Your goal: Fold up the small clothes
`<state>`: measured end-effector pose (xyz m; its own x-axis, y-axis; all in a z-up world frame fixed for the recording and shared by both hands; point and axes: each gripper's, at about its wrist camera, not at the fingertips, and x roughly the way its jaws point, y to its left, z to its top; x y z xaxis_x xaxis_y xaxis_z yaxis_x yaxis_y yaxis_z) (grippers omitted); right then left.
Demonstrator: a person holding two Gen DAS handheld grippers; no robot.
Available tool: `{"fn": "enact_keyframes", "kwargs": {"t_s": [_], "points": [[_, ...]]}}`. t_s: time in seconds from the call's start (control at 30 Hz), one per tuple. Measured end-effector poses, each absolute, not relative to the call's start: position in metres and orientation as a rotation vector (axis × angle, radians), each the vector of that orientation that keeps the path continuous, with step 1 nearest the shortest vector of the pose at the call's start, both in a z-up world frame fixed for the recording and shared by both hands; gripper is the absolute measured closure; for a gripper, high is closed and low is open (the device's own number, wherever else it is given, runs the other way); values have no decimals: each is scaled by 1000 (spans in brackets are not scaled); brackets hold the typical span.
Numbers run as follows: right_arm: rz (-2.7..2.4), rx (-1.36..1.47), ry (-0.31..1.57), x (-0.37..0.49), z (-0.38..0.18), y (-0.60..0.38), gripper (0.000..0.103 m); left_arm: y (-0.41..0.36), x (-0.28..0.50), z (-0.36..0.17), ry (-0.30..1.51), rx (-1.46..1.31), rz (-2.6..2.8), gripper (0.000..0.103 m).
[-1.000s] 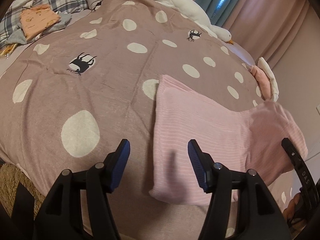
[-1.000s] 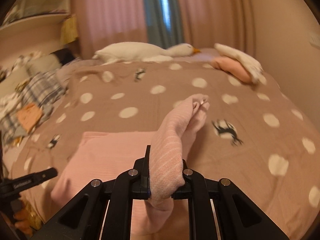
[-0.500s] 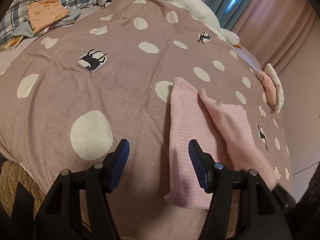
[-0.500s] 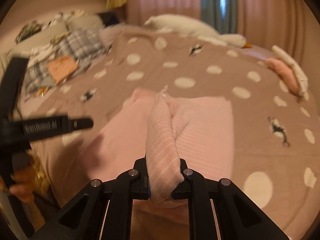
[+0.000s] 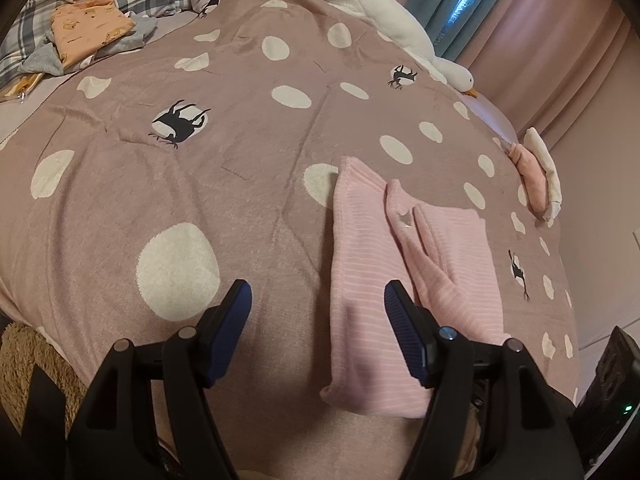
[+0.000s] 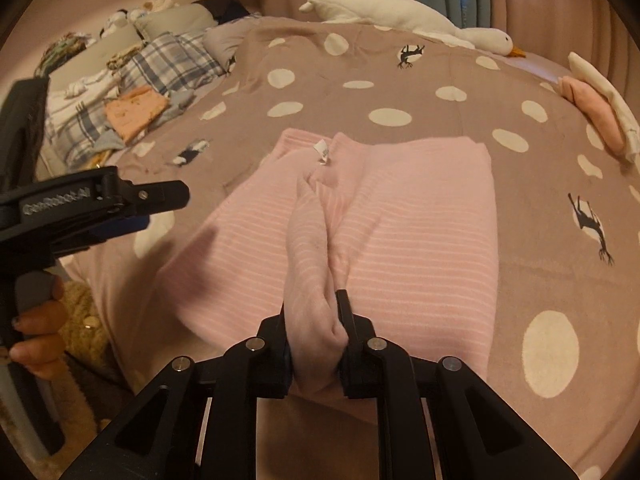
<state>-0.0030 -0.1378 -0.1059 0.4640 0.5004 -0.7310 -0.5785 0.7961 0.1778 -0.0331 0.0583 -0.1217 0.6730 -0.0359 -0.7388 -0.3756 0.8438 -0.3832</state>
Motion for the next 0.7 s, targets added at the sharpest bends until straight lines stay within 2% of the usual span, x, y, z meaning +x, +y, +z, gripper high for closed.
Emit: {"fn": "enact_keyframes", "kwargs": {"t_s": [0.13,0.37,0.7], "points": [[706,-10,818,-8,-87,-158,50,55,-34,-115,813,-548,173,33],[568,63,766,2,-77,-192,47,37,-24,-106,835,-584,-4,31],[360,137,864,31,-106,-222,47,-19,38,-127,988,-450,-206,30]]}}
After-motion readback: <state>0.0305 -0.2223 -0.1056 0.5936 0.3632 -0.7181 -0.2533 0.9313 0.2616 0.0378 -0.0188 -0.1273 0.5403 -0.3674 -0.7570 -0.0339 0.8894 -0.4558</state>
